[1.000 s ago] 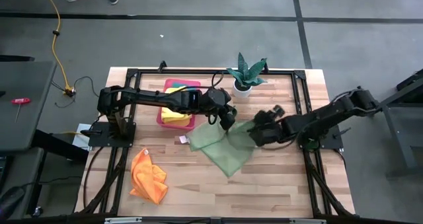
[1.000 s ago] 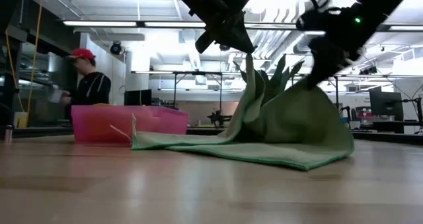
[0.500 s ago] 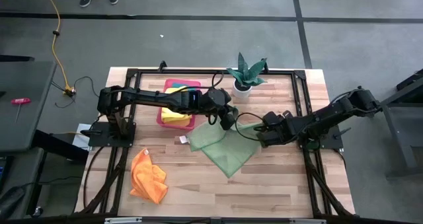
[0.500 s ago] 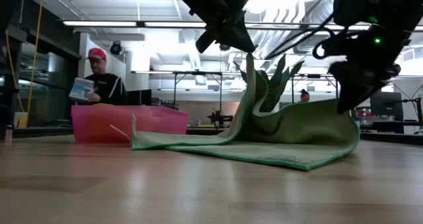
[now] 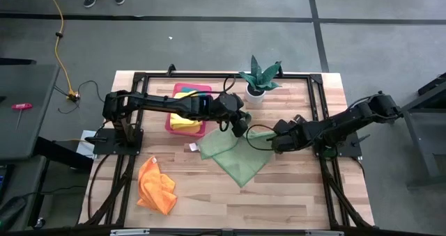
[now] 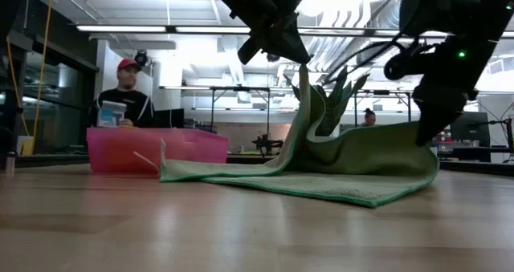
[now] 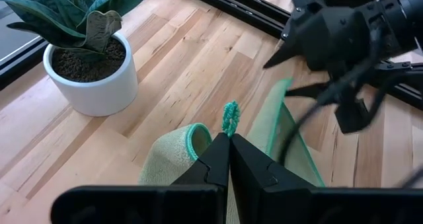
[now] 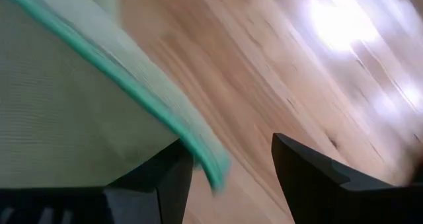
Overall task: Fold microfiber towels
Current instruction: Fold the green microfiber towel
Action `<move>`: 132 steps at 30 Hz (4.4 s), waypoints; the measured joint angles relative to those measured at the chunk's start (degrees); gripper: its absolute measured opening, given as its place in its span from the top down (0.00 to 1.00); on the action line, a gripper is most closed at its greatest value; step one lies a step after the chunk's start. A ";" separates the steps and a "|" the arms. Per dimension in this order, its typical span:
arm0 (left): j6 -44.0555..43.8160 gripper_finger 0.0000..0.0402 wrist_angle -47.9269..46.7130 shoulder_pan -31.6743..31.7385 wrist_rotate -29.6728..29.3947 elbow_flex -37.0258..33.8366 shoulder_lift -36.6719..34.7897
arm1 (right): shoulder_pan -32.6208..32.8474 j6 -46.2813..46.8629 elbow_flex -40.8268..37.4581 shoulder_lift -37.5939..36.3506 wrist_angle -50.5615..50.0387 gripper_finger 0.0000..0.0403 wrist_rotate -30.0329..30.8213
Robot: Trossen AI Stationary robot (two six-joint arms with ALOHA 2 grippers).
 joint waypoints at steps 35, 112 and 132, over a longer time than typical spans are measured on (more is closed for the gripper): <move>0.41 1.00 -0.70 -0.02 0.00 0.00 0.00 | 2.58 -27.27 6.36 -0.04 0.61 0.97 -5.46; -10.19 1.00 -26.26 -32.50 1.17 -6.01 -5.02 | 28.23 5.71 8.76 -16.60 1.22 1.00 -23.10; -15.02 1.00 -25.02 -35.59 22.38 -5.97 -0.74 | 44.46 28.42 2.80 0.33 31.06 1.00 -27.31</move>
